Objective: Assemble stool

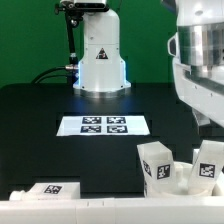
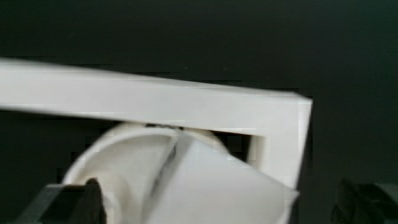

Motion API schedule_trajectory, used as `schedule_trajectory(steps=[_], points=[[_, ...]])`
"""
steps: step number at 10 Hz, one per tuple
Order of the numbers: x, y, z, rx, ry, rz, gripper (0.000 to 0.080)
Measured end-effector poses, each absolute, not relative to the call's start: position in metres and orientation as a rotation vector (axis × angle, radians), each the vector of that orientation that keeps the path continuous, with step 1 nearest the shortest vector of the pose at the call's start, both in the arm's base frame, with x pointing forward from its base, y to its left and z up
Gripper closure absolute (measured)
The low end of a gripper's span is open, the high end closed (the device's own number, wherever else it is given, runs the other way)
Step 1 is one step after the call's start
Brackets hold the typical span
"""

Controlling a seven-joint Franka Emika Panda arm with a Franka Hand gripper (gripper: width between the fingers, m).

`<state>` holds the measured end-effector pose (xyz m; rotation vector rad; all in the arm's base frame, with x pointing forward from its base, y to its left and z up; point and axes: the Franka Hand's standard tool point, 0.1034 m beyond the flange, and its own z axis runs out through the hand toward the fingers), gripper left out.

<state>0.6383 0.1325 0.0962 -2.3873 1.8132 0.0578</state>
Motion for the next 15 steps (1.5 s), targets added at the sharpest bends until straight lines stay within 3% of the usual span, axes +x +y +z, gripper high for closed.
schedule_trajectory(steps=[3, 5, 7, 11, 14, 15], points=[[0.637, 0.132, 0.094, -2.595, 1.521, 0.026, 0.0151], [0.637, 0.138, 0.104, -2.854, 1.027, -0.044, 0.0151], [0.632, 0.136, 0.102, -3.007, 0.520, -0.095, 0.0151], [0.632, 0.131, 0.099, -3.085, 0.107, -0.125, 0.0151], [0.627, 0.138, 0.097, -3.029, -0.903, -0.101, 0.0151], [0.625, 0.137, 0.098, -2.991, -1.031, -0.129, 0.0151]])
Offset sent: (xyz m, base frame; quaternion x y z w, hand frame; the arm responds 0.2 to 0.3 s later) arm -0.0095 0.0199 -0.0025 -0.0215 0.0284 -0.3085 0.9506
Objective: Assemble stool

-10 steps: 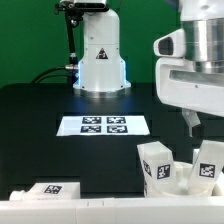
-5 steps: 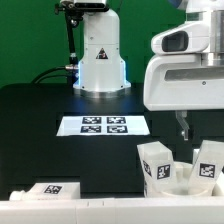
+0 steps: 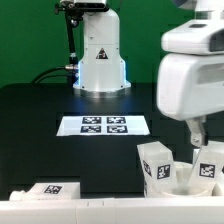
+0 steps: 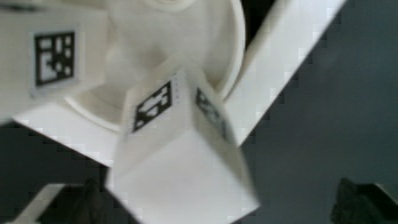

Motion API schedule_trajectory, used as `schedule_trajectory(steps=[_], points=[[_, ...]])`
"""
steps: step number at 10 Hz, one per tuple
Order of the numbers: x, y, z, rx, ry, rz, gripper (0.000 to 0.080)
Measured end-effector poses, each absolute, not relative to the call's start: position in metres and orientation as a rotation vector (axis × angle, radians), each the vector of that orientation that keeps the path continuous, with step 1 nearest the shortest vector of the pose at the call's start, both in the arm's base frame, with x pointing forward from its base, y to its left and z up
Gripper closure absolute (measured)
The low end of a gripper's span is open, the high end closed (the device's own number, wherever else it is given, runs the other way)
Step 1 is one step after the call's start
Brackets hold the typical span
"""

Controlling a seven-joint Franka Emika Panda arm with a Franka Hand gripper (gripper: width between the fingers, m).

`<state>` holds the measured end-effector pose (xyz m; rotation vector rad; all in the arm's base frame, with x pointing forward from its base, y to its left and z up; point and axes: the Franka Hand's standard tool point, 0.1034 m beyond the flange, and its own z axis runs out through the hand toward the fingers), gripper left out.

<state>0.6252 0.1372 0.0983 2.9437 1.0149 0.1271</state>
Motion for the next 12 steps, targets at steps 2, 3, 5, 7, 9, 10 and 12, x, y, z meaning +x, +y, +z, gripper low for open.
schedule_trajectory(steps=[2, 3, 5, 7, 9, 10, 12], points=[[0.625, 0.131, 0.097, 2.852, 1.191, 0.115, 0.0151], [0.626, 0.128, 0.097, 2.774, 1.323, 0.103, 0.0151], [0.625, 0.125, 0.081, 2.643, 1.511, 0.075, 0.0151], [0.620, 0.126, 0.056, 2.686, 1.431, 0.050, 0.0151], [0.621, 0.126, 0.056, 2.718, 1.371, 0.054, 0.0192], [0.621, 0.125, 0.055, 2.731, 1.345, 0.054, 0.0192], [0.622, 0.123, 0.057, 2.806, 1.181, 0.067, 0.0370]])
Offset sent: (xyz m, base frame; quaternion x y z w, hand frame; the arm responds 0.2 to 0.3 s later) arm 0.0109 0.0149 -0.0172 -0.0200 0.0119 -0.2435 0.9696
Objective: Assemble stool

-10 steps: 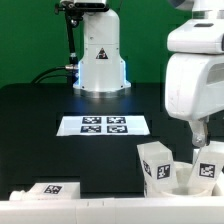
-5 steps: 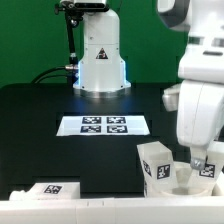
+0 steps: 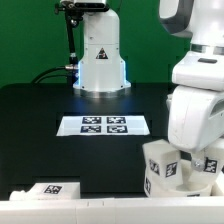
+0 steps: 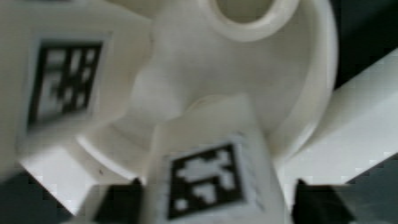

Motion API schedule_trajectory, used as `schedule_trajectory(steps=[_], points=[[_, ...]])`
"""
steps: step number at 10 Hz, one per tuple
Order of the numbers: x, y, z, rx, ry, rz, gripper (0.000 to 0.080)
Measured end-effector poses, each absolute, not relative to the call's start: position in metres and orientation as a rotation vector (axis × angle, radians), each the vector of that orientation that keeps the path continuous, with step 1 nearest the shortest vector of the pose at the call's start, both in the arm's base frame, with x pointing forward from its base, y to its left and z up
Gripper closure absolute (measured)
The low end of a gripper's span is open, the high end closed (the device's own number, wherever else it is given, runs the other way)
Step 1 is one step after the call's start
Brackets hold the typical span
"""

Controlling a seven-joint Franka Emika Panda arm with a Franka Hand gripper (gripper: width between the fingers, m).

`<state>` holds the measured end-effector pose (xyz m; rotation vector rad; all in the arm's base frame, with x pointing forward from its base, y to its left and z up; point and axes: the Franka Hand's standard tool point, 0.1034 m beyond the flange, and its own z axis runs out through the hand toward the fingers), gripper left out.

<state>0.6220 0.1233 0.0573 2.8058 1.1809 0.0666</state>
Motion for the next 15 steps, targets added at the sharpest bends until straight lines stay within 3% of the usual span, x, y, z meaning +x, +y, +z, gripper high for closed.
schedule_trajectory(steps=[1, 3, 5, 9, 13, 15], points=[[0.622, 0.122, 0.057, 2.860, 1.044, 0.072, 0.0463], [0.622, 0.116, 0.056, 2.937, 0.800, 0.076, 0.0463], [0.616, 0.101, 0.055, 3.045, 0.099, 0.027, 0.0463], [0.617, 0.091, 0.055, 3.037, -0.326, 0.029, 0.0463], [0.634, 0.070, 0.054, 2.833, -1.319, 0.121, 0.0463], [0.628, 0.067, 0.053, 2.755, -1.489, 0.171, 0.0463]])
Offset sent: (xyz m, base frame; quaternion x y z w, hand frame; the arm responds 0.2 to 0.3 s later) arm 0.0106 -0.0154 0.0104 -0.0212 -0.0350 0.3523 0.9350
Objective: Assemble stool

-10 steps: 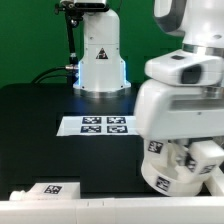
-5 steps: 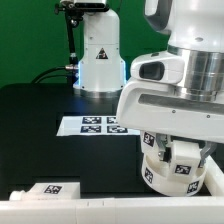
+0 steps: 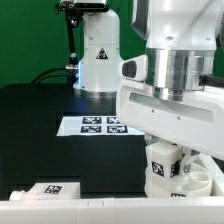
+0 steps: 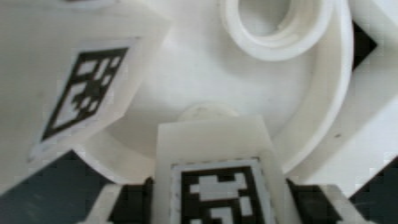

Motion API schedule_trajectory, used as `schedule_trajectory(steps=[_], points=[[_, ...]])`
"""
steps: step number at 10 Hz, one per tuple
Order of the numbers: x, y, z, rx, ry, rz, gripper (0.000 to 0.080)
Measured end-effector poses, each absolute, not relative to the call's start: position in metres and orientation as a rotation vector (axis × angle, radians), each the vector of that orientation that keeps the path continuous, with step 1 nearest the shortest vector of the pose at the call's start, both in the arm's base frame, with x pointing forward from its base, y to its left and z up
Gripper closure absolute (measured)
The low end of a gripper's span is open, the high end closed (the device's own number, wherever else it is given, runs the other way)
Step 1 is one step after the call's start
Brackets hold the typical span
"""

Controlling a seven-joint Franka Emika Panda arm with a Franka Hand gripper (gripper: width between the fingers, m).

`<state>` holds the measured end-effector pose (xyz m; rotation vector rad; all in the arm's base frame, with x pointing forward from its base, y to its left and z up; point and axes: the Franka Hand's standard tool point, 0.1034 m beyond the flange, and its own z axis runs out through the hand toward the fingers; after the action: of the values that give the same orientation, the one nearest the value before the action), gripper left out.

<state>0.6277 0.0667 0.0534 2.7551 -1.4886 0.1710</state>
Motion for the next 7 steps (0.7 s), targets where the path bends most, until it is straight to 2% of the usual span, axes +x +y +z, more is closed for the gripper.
schedule_trajectory(steps=[1, 4, 7], points=[[0.628, 0.066, 0.053, 2.725, -1.547, 0.170, 0.0463], [0.624, 0.059, 0.052, 2.225, -2.188, 0.104, 0.0463], [0.615, 0.057, 0.051, 1.930, -2.430, 0.137, 0.0463]])
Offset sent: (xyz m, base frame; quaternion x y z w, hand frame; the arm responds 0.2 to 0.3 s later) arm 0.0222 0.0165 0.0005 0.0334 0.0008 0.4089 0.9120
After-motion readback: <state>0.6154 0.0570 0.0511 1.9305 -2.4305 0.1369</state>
